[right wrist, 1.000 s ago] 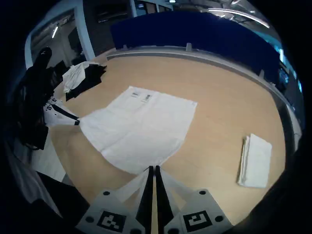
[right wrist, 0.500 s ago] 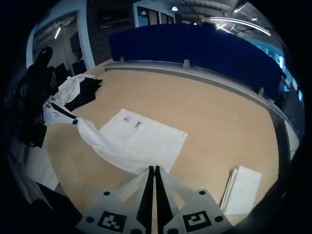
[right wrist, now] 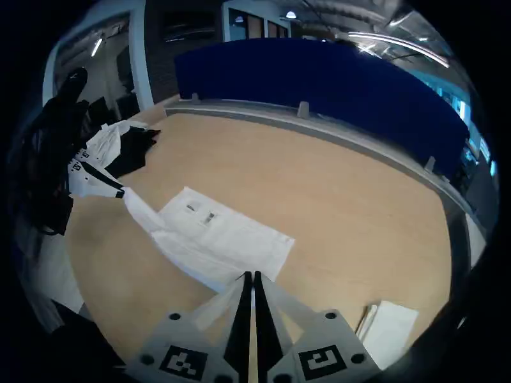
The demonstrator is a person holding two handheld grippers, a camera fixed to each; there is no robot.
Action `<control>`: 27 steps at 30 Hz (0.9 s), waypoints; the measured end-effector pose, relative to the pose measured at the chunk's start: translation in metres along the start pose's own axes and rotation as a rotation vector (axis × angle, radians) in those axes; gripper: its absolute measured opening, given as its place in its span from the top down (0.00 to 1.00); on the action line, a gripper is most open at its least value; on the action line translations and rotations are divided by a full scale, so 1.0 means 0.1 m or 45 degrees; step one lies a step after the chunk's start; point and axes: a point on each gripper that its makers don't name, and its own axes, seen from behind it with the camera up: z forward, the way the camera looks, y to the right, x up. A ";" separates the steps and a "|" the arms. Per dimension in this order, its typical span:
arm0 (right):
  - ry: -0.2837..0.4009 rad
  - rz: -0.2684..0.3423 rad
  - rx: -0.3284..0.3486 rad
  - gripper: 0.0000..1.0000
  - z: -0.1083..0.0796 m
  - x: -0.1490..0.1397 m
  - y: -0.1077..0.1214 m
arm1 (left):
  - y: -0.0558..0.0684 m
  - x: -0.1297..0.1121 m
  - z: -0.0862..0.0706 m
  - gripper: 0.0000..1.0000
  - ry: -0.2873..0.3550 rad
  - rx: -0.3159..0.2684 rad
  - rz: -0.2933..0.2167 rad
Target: Fold towel
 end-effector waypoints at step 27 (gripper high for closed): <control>-0.079 0.154 -0.071 0.96 0.98 -0.10 0.43 | -0.43 0.02 1.06 0.76 -0.013 0.015 -0.050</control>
